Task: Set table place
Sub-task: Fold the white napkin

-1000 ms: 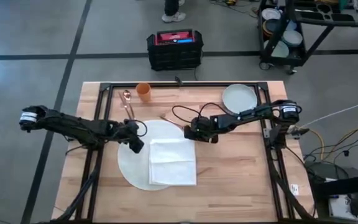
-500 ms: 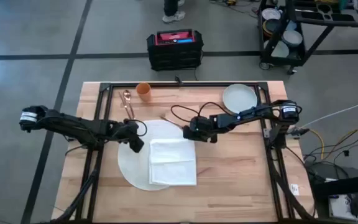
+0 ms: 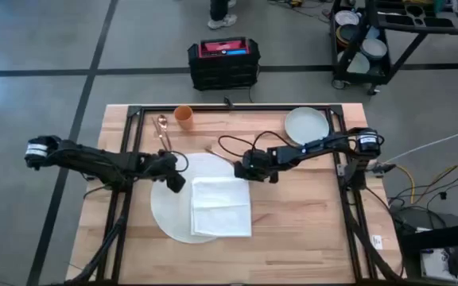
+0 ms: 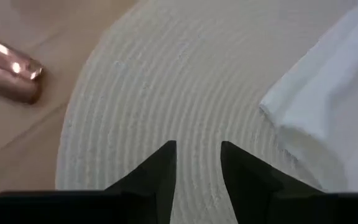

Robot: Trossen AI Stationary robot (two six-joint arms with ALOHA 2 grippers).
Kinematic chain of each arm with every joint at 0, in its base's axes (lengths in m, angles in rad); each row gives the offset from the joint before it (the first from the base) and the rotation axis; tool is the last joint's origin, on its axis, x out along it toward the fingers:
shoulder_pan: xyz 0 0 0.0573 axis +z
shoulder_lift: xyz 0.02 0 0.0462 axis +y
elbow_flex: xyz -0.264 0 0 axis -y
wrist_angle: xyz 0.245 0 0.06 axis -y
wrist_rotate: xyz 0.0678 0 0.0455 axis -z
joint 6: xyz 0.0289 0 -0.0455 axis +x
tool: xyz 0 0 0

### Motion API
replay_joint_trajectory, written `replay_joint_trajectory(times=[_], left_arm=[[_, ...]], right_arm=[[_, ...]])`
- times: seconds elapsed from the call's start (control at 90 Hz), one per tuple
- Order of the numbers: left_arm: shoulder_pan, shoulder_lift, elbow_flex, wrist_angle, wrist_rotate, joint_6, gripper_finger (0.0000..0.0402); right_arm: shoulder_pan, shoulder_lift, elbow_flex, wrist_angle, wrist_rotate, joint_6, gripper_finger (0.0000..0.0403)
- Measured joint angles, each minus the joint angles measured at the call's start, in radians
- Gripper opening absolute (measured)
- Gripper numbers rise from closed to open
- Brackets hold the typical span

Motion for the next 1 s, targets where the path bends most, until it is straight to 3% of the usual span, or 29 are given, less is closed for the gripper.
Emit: replay_joint_trajectory(times=[0.089,0.189,0.6,0.822,1.0], left_arm=[[0.032,0.014,0.0,0.108,0.027,0.017,0.0119],[0.068,0.045,0.0,0.22,0.144,0.072,0.0118],[0.124,0.245,0.0,0.39,0.374,0.118,0.0102],[0.172,0.173,0.041,0.381,0.428,0.194,0.012],[0.216,0.152,0.077,0.242,0.517,0.348,0.0145]], right_arm=[[0.0,0.0,0.0,0.0,0.0,0.0,0.0005],[0.0,0.0,0.0,0.0,0.001,0.0,0.0007],[0.0,0.0,0.0,0.0,0.003,-0.001,0.0001],[0.0,0.0,0.0,0.0,0.002,-0.002,0.0],[0.0,0.0,0.0,0.001,0.0,-0.017,0.0]])
